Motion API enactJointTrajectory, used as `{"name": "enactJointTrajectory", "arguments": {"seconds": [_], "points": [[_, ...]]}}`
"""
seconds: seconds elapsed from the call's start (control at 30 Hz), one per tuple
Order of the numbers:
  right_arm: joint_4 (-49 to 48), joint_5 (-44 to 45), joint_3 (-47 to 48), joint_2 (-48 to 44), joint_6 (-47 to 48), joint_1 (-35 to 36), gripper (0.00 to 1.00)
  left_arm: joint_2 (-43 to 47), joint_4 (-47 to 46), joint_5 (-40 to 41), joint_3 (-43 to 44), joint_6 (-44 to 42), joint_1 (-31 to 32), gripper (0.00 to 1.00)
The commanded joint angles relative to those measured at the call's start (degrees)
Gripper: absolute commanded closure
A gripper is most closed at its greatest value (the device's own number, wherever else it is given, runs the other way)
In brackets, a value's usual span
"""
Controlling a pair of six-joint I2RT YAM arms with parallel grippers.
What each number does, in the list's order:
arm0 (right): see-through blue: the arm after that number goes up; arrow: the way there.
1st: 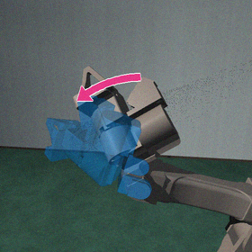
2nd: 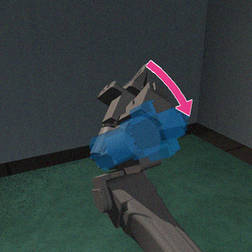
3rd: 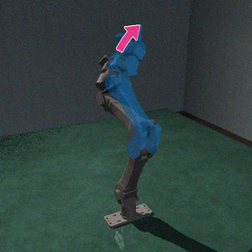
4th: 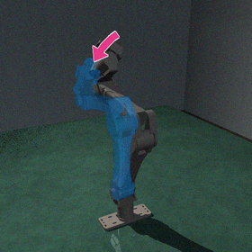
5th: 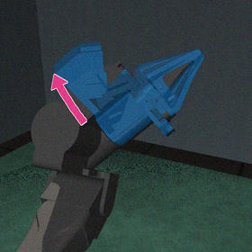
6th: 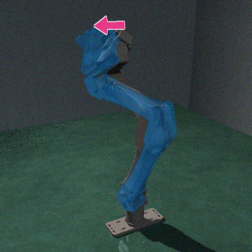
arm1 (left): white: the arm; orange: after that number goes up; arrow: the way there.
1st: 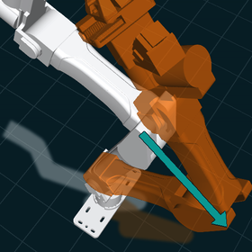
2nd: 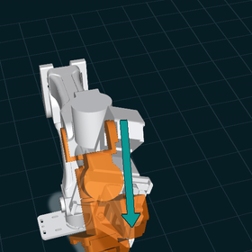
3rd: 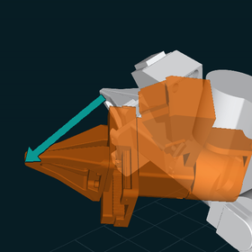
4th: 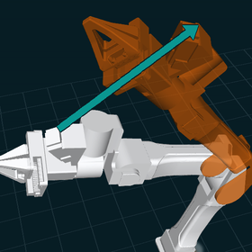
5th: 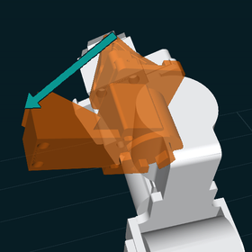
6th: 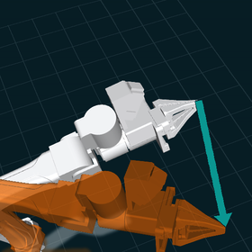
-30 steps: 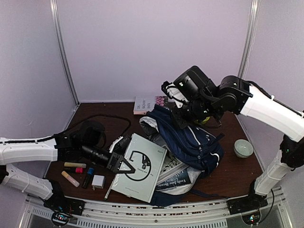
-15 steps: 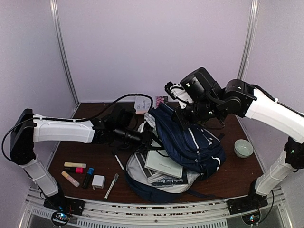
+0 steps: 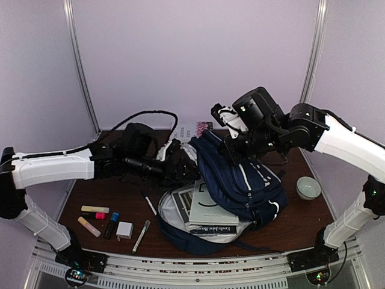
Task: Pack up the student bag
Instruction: Place the book in the largest pocket of the bag, then place the largest pocket of the student bag.
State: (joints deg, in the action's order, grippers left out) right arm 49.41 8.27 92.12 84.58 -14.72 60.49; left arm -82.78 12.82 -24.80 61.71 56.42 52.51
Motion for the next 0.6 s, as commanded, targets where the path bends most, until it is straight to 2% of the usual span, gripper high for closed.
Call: {"name": "enactJointTrajectory", "arguments": {"seconds": [0.0,0.1,0.23,0.43,0.47,0.5,0.53,0.57], "points": [[-8.5,-2.7,0.0,-2.7,1.0,0.7,1.00,11.6,14.7,17.5,-0.2,-8.3,-0.1,0.02],[-8.6,-6.7,-1.0,-2.4,1.8,0.7,1.00,17.8,19.5,24.2,-1.7,-9.4,-0.1,0.02],[-7.2,-16.5,-1.3,-1.7,4.4,0.7,1.00,23.3,24.9,31.4,-2.2,-11.4,-0.2,0.02],[-3.2,-24.3,-1.2,-0.6,6.7,0.8,1.00,28.7,26.3,37.4,-3.7,-12.8,-0.2,0.02],[-2.4,-24.6,-1.2,-0.4,6.9,0.8,0.94,29.1,26.3,38.1,-4.0,-13.1,-0.2,0.02],[-1.9,-23.3,-1.1,-0.2,6.7,0.8,0.81,29.5,26.3,38.7,-4.2,-13.4,-0.3,0.02],[-1.6,-20.2,-1.1,0.0,6.2,0.8,0.59,29.7,26.5,39.4,-4.2,-13.8,-0.3,0.02],[-1.5,-15.1,-1.0,0.0,5.4,0.8,0.44,29.7,26.7,39.9,-4.3,-14.1,-0.3,0.02]]}}
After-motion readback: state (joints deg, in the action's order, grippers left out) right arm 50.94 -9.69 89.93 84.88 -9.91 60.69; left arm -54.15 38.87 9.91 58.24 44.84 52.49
